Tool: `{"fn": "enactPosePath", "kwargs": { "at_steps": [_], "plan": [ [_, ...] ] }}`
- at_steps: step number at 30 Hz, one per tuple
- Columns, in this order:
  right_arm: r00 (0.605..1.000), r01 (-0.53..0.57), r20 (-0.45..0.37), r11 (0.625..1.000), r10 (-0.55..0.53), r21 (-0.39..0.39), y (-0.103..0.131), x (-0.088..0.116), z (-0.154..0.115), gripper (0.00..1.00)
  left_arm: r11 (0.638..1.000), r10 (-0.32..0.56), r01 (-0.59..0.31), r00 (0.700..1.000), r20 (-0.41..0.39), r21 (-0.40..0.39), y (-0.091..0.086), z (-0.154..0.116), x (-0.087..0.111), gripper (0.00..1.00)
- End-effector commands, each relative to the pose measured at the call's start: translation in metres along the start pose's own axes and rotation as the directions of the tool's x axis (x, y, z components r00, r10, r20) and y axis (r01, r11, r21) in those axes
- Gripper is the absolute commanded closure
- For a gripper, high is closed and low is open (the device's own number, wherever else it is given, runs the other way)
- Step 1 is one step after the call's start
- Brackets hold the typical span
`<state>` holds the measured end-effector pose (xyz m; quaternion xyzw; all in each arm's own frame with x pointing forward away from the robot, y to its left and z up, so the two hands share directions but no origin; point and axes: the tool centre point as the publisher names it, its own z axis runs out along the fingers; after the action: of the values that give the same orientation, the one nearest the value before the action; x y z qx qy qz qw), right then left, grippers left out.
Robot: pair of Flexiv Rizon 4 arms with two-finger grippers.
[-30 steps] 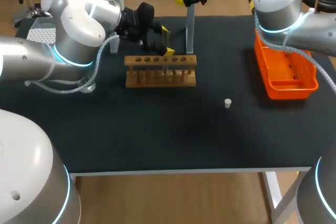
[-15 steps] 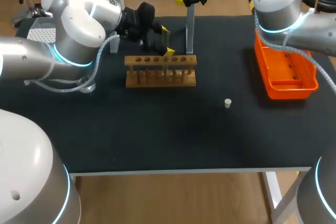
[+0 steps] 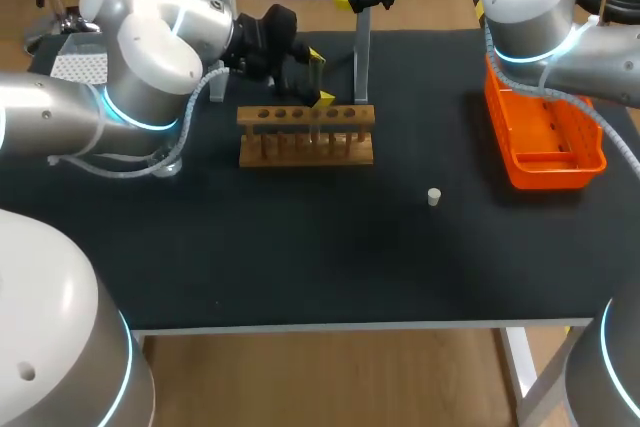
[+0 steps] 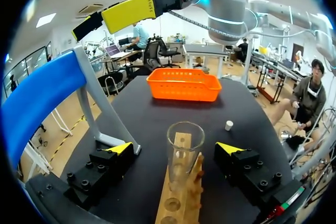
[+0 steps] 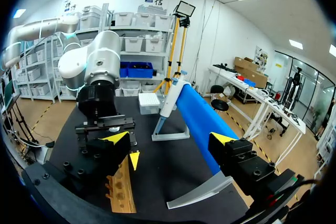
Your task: Invert the test tube, pick up the pipette, mount the tip to pipette, aspirate from beaker and dispense into the tube, eject the tip, return the pipette, and cap with the stopper.
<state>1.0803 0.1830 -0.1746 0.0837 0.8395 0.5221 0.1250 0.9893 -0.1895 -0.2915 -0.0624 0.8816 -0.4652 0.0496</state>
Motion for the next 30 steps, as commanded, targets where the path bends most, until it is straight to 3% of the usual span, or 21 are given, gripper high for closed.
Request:
{"fn": "enactPosePath", "kwargs": {
  "at_steps": [1,30],
  "plan": [
    [1.000,0.000,-0.001,1.000,0.000,0.003,0.0005,-0.0003,-0.0004,0.00,1.000,0.000,0.000,1.000,0.005,0.003,0.0010,0.0007,0.0038,0.00],
    [1.000,0.000,-0.001,1.000,0.000,0.003,0.0005,-0.0003,-0.0004,0.00,1.000,0.012,-0.012,1.000,-0.009,-0.013,-0.0003,0.0025,0.0004,0.00]
  ]
}}
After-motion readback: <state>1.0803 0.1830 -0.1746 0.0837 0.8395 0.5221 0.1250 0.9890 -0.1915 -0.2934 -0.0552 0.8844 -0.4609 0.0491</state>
